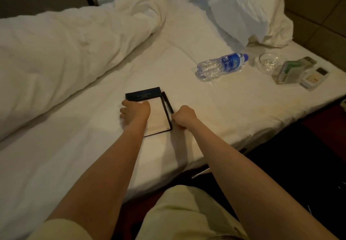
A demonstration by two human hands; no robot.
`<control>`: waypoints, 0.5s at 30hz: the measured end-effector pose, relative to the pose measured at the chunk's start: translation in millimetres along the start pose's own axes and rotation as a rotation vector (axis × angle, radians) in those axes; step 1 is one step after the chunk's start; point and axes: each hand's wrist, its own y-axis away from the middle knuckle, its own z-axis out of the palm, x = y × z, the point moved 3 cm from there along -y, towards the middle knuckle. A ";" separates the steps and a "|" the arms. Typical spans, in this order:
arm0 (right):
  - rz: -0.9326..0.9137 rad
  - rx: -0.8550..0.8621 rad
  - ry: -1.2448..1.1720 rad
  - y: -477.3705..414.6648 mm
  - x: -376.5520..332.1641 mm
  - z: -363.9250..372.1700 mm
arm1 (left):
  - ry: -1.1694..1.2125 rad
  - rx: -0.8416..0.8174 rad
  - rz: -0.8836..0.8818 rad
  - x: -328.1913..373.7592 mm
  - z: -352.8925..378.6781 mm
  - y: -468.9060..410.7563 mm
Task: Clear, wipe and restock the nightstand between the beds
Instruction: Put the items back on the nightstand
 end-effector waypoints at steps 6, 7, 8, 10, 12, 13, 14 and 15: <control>0.251 0.007 -0.585 0.2 8.0 -15.6 | 0.320 -0.142 -0.097 9.2 8.2 1.3; 0.255 0.009 -0.620 1.1 9.2 -18.1 | 0.306 -0.155 -0.078 10.3 10.0 3.4; 0.252 0.019 -0.634 1.8 10.8 -20.6 | 0.311 -0.159 -0.056 11.9 12.1 5.2; 0.252 0.055 -0.626 1.3 17.3 -28.1 | 0.326 -0.171 -0.003 19.7 15.5 11.3; 0.235 0.068 -0.610 2.4 22.7 -38.5 | 0.358 -0.210 0.006 29.7 25.0 13.9; 0.226 0.073 -0.605 3.8 24.8 -44.8 | 0.360 -0.241 -0.010 35.3 31.4 17.2; 0.213 0.085 -0.602 4.8 28.2 -52.0 | 0.370 -0.268 -0.026 41.1 38.2 21.3; 0.207 0.091 -0.598 5.6 32.7 -59.4 | 0.401 -0.288 -0.031 46.9 44.7 26.8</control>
